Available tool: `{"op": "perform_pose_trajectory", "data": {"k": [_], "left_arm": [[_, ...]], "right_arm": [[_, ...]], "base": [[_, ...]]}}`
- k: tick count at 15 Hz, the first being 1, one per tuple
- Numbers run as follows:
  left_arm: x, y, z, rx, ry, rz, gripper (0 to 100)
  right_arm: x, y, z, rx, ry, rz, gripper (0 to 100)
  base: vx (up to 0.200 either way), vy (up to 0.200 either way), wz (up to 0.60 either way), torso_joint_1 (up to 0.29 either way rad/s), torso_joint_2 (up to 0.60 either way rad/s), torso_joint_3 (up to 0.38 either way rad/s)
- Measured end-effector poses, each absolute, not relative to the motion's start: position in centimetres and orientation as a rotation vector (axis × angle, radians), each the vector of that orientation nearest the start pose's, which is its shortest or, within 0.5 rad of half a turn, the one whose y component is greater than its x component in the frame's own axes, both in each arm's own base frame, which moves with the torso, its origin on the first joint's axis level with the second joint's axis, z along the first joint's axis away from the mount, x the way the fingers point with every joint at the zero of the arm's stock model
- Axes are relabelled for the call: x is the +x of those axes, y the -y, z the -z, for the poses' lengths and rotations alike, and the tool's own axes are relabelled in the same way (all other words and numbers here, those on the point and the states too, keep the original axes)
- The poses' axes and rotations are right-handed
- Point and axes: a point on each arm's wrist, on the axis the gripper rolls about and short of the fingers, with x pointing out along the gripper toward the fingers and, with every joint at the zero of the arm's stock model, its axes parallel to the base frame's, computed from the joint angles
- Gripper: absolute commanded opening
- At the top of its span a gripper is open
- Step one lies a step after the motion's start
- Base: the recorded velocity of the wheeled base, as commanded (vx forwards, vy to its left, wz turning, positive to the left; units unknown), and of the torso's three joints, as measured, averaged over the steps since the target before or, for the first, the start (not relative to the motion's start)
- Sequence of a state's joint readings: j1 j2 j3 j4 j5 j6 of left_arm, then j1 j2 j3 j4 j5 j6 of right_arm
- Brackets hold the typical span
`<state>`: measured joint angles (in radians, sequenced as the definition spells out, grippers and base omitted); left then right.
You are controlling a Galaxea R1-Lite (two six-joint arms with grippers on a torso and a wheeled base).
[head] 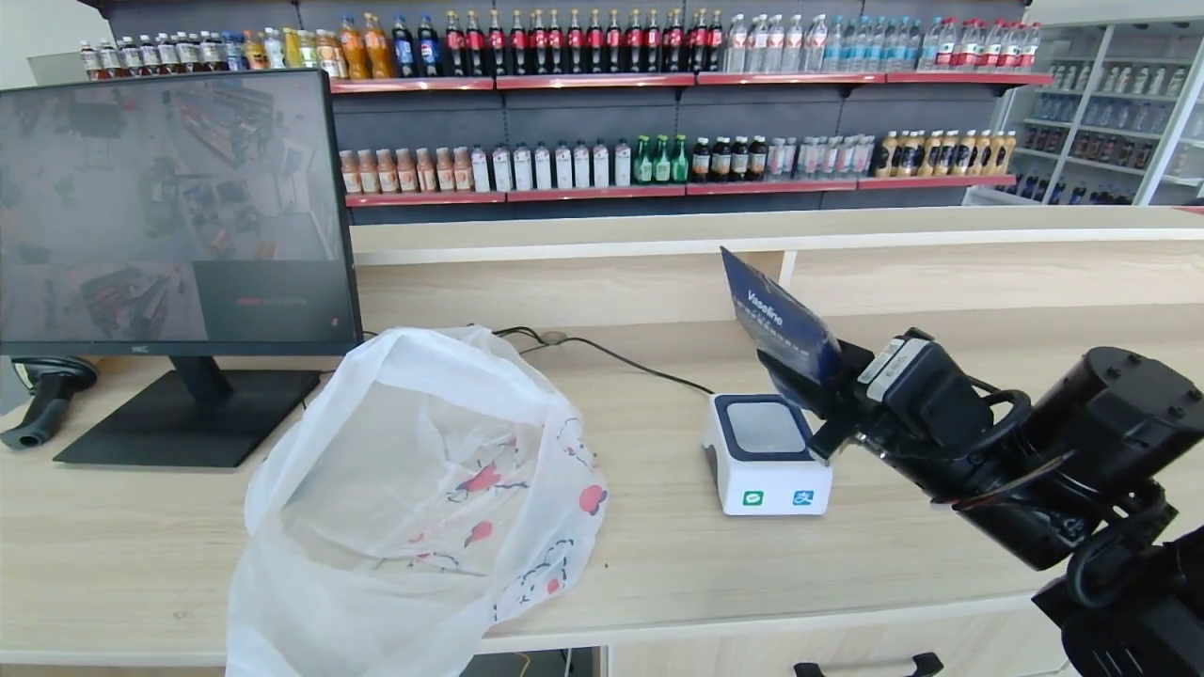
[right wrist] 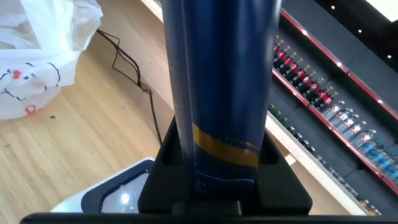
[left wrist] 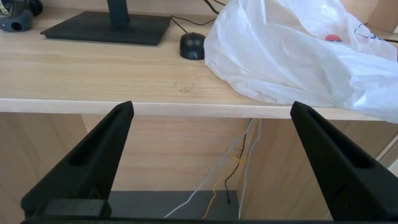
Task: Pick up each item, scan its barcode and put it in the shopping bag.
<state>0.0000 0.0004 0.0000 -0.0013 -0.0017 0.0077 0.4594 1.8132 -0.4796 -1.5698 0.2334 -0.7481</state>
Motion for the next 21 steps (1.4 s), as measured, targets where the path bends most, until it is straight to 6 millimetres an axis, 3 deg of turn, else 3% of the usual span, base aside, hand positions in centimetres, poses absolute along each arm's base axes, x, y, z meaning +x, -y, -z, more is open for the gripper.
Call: {"op": "perform_pose_trajectory", "data": {"k": [12,21], "left_arm": [[-2.3,0.0,-7.6,0.008,0.001,0.002,100],[-2.3,0.0,-7.6,0.008,0.0,0.002,100]], "right_arm": [[27.2,-11.7,-14.3,-0.845,0.524,-0.675,0],[28.3,-11.9,-13.4,-0.871,0.541,-0.724,0]], "base": [[0.0,0.0,0.0,0.0,0.0,0.0],[0.0,0.0,0.0,0.0,0.0,0.0]]}}
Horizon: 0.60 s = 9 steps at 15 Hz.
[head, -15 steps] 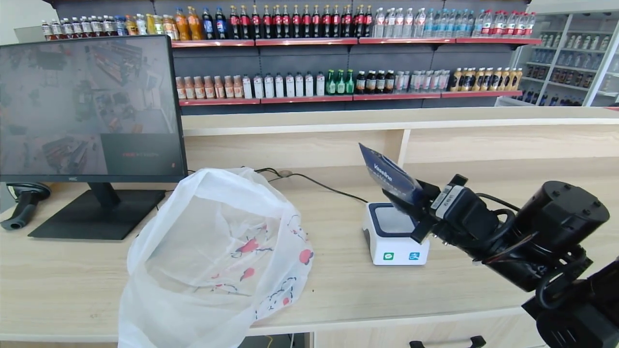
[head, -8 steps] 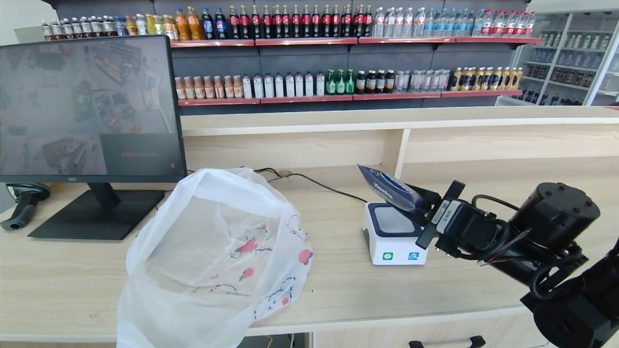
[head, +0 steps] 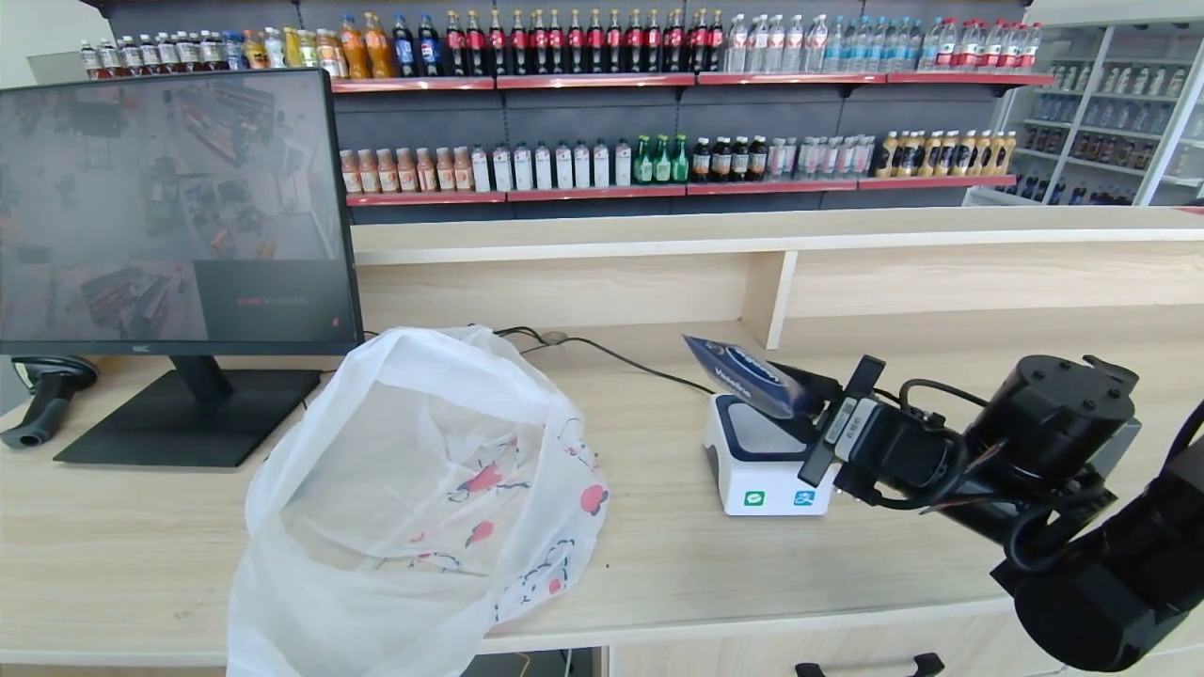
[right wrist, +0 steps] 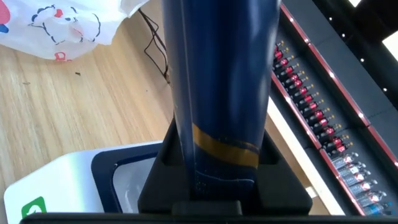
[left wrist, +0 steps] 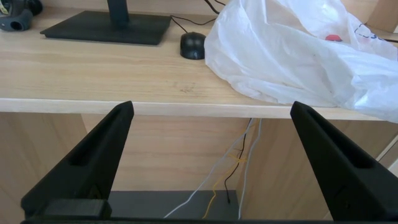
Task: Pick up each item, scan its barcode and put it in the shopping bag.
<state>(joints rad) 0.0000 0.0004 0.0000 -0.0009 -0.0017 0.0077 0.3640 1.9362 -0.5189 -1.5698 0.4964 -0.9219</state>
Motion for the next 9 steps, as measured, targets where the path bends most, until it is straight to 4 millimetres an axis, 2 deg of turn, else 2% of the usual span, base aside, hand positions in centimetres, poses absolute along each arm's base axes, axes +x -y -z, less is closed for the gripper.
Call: {"op": "perform_pose_trajectory", "data": {"k": [9], "left_arm": [[-2.28,0.0,-7.56,0.008,0.001,0.002,100]], "right_arm": [[27.99,-11.57,-12.63,-0.865,0.501,-0.737,0]], "base": [[0.0,0.0,0.0,0.0,0.0,0.0]]}}
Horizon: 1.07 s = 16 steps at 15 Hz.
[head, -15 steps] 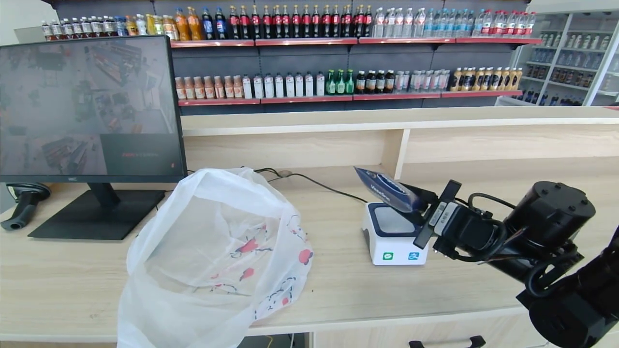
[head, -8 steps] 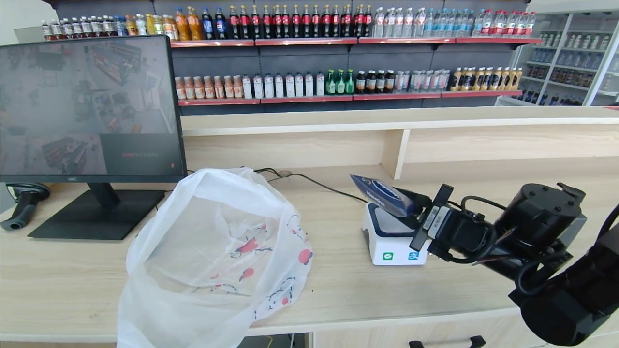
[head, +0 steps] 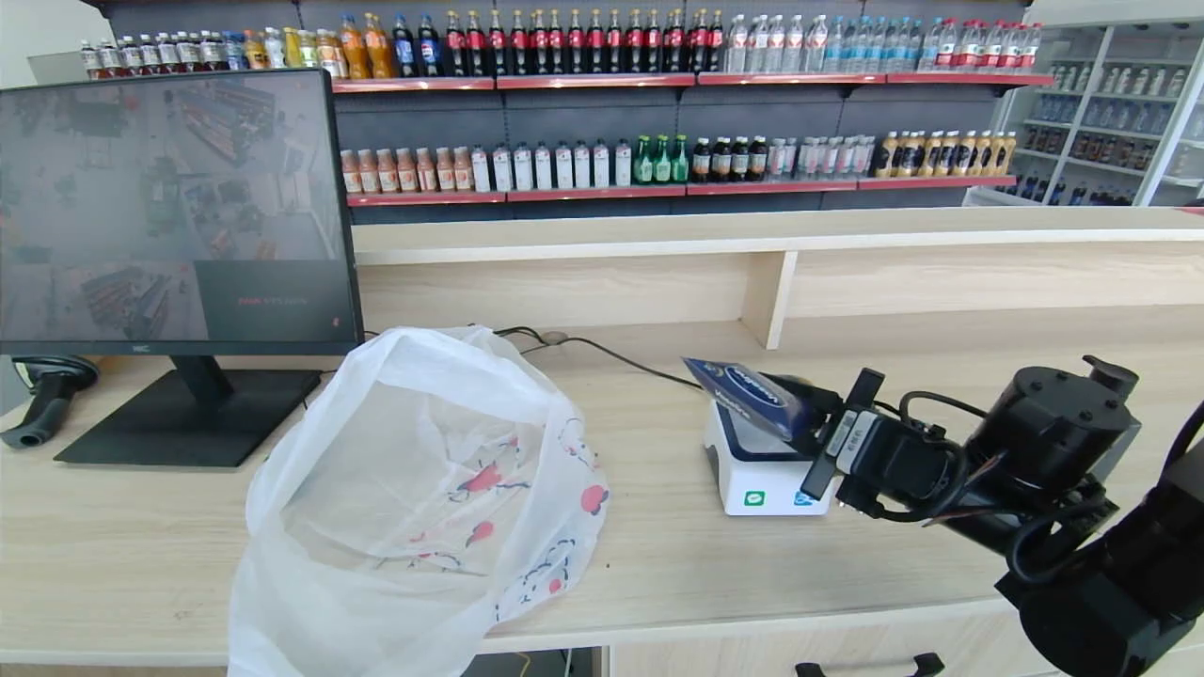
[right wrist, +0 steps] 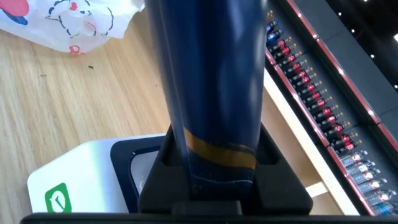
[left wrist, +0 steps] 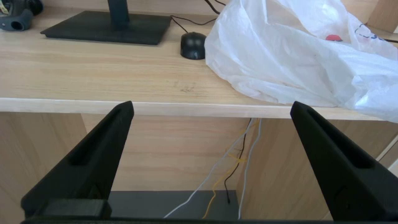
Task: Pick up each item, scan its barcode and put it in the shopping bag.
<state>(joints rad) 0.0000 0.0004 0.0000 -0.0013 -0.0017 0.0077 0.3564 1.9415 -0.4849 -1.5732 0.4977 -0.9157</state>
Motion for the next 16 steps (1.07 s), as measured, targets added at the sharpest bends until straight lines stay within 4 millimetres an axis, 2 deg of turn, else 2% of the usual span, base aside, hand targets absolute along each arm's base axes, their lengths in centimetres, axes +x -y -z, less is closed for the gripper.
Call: {"op": "perform_pose_trajectory", "data": {"k": [5,8,12,14,16], "left_arm": [[-2.3,0.0,-7.6,0.008,0.001,0.002,100],[-2.3,0.0,-7.6,0.008,0.001,0.002,100],[-2.3,0.0,-7.6,0.009,0.001,0.002,100],[-2.3,0.0,-7.6,0.011,0.001,0.002,100],[-2.3,0.0,-7.6,0.01,0.001,0.002,100]], "right_arm": [[27.2,-12.2,-14.7,-0.791,0.548,-0.739,0],[26.1,-12.2,-16.2,-0.69,0.531,-0.691,0],[23.7,-12.7,-18.7,-0.357,0.428,-0.447,0],[22.6,-12.5,-19.5,-0.168,0.397,-0.395,0],[21.9,-12.1,-20.2,-0.049,0.39,-0.357,0]], "base": [[0.0,0.0,0.0,0.0,0.0,0.0],[0.0,0.0,0.0,0.0,0.0,0.0],[0.0,0.0,0.0,0.0,0.0,0.0],[0.0,0.0,0.0,0.0,0.0,0.0],[0.0,0.0,0.0,0.0,0.0,0.0]]}}
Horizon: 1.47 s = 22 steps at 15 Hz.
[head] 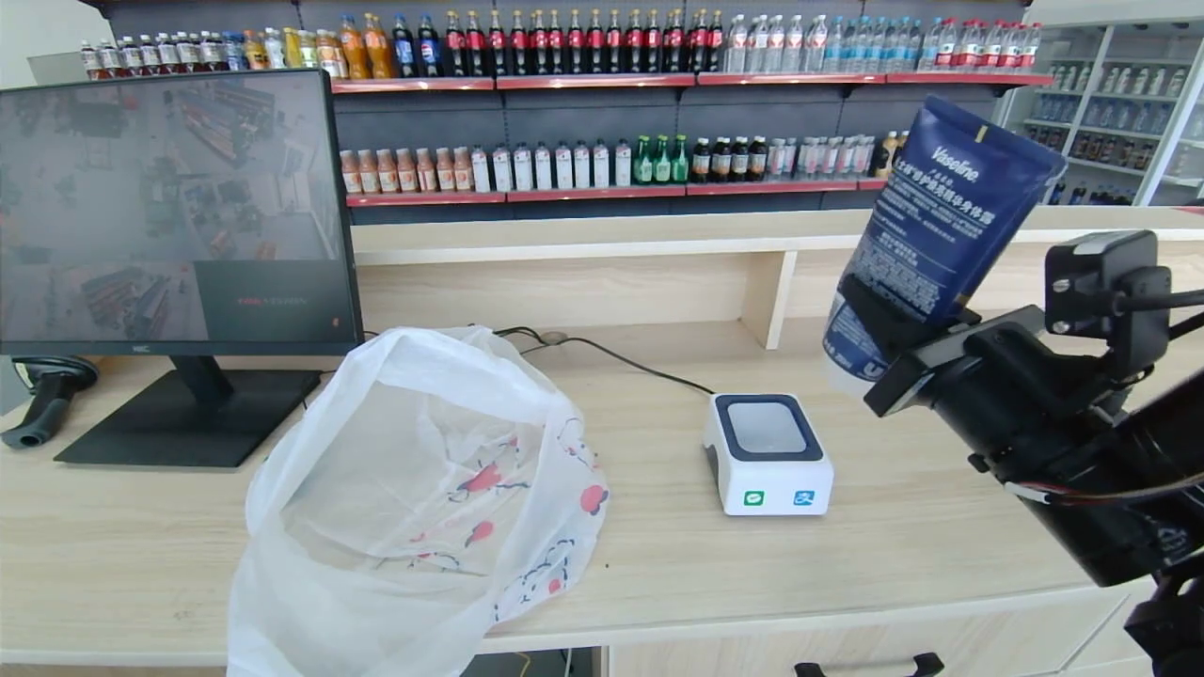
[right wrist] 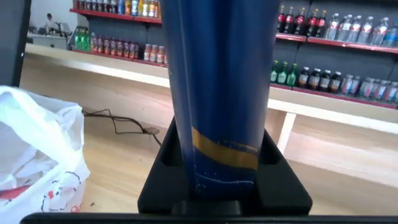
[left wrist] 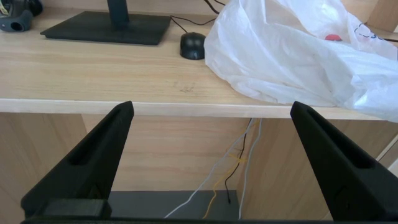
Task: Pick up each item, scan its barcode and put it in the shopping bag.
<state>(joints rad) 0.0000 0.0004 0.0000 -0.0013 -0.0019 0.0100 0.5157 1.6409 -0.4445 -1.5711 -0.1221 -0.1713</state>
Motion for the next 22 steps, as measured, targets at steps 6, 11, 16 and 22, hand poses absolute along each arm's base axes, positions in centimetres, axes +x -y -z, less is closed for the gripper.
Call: {"op": "perform_pose_trajectory", "data": {"k": [6,11,16,22], "left_arm": [[-2.3,0.0,-7.6,0.009,0.001,0.002,100],[-2.3,0.0,-7.6,0.008,0.001,0.002,100],[-2.3,0.0,-7.6,0.009,0.001,0.002,100],[-2.3,0.0,-7.6,0.007,0.001,0.002,100]], "right_arm": [[20.4,-10.9,-17.6,0.012,0.259,-0.355,0],[19.5,-10.4,-16.0,-0.006,0.181,-0.363,0],[20.2,-10.7,-17.0,0.014,0.228,-0.357,0],[20.4,-10.9,-17.0,0.015,0.232,-0.363,0]], "base": [[0.0,0.0,0.0,0.0,0.0,0.0],[-0.12,0.0,0.0,0.006,0.0,0.001],[0.0,0.08,0.0,0.004,0.0,0.001],[0.0,0.2,0.0,0.003,0.0,0.001]]}}
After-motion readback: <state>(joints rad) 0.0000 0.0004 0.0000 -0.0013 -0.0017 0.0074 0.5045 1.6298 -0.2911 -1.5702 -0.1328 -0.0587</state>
